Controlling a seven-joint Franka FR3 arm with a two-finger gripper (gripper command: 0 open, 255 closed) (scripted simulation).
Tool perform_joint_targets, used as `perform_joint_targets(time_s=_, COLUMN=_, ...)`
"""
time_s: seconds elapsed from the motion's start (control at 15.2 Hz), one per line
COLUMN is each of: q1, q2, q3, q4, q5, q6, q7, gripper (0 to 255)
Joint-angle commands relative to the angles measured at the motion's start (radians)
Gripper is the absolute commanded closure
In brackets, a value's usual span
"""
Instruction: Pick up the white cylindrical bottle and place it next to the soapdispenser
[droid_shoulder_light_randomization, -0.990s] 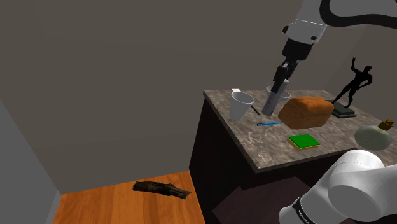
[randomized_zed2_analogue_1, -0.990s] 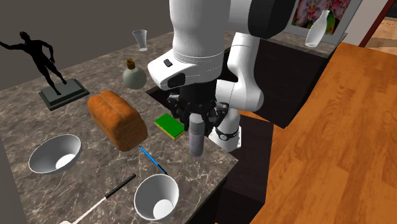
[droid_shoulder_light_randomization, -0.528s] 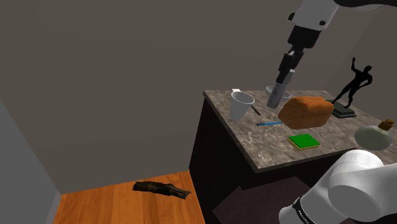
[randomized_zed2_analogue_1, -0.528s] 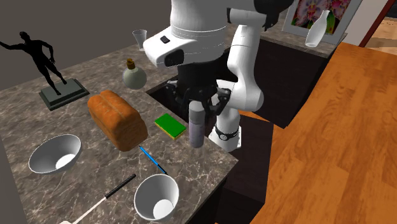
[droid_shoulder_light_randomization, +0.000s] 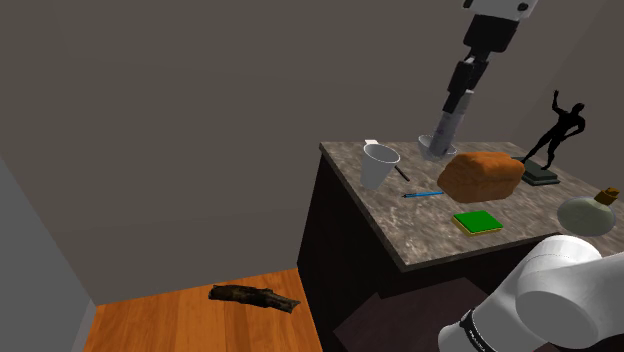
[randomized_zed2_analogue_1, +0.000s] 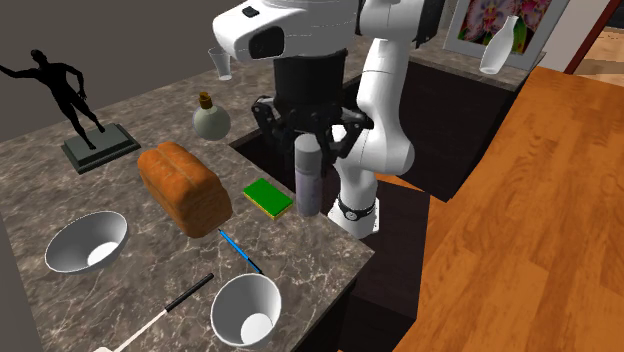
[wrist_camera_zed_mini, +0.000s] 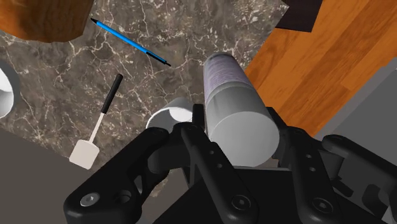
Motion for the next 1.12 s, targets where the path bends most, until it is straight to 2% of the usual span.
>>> perform_joint_targets(time_s=0.0, q1=0.001, q2=0.014, q3=0.002, q4=0.040, q5=0.002, q6=-0.026, q7=0.001, gripper=255)
perform_joint_targets(time_s=0.13, q1=0.001, q2=0.024, q3=0.003, q4=0.067, q5=0.002, q6=-0.043, q7=0.000, gripper=255)
perform_joint_targets(time_s=0.59, q1=-0.034, q2=-0.047, q3=-0.130, q4=0.032, q5=-0.085, q6=-0.066, q7=-0.166, gripper=255)
perform_joint_targets(time_s=1.06, q1=-0.064, q2=-0.069, q3=-0.272, q4=0.050, q5=-0.179, q6=-0.079, q7=-0.338, gripper=255)
